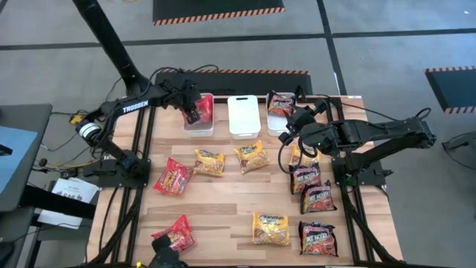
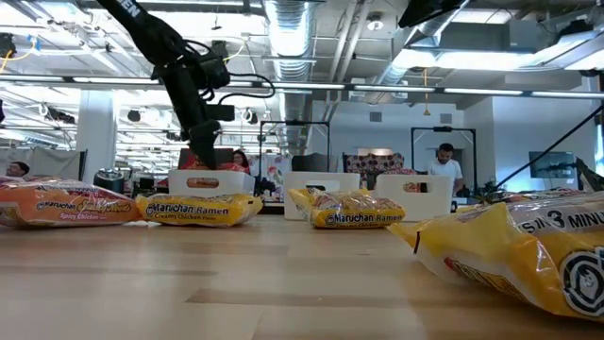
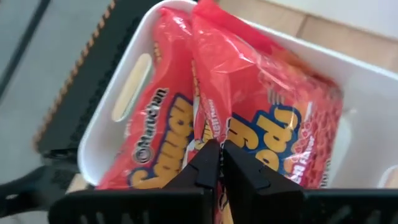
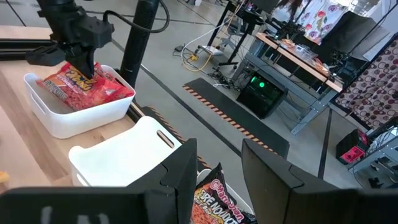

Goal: Sort Maruchan noodles
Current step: Put the orange noodle pack into the left white bin, then put the yellow noodle pack into the middle white bin

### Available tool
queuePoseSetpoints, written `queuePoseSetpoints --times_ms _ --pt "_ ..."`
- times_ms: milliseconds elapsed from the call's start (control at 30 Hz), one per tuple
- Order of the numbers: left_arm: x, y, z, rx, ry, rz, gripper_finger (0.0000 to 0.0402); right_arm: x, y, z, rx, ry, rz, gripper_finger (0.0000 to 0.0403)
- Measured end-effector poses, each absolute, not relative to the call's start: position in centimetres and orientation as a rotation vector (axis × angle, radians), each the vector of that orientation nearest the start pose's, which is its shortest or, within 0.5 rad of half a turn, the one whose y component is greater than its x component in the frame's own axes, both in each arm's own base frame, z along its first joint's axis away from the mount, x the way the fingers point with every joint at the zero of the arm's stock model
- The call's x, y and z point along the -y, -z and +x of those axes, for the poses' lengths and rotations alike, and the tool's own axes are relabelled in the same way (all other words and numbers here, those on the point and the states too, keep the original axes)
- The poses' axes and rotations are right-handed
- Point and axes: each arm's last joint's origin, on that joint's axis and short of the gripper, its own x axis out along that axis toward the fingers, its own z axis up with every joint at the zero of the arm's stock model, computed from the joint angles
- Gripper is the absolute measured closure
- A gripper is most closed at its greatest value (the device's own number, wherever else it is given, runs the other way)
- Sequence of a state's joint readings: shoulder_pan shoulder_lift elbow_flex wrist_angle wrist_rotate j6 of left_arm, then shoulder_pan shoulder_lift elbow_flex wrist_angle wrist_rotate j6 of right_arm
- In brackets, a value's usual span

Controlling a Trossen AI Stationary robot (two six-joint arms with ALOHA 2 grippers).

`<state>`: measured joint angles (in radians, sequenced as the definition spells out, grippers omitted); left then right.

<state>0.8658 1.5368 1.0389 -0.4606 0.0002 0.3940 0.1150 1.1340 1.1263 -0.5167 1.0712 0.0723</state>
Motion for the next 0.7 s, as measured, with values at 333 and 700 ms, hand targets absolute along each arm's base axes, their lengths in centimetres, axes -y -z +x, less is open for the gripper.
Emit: queuePoseSetpoints --times_ms 333,700 --pt "-23.3 -22.3 20.2 -0.995 -0.539 -0.155 0.0316 -0.1 -36.0 22.6 -0.418 0.947 -0.24 0.0251" --pt "-24.0 -26.4 20.6 -0.99 -0.62 -0.214 0.0276 -0.1 -36.0 22.6 -0.414 0.949 -0.233 0.0251"
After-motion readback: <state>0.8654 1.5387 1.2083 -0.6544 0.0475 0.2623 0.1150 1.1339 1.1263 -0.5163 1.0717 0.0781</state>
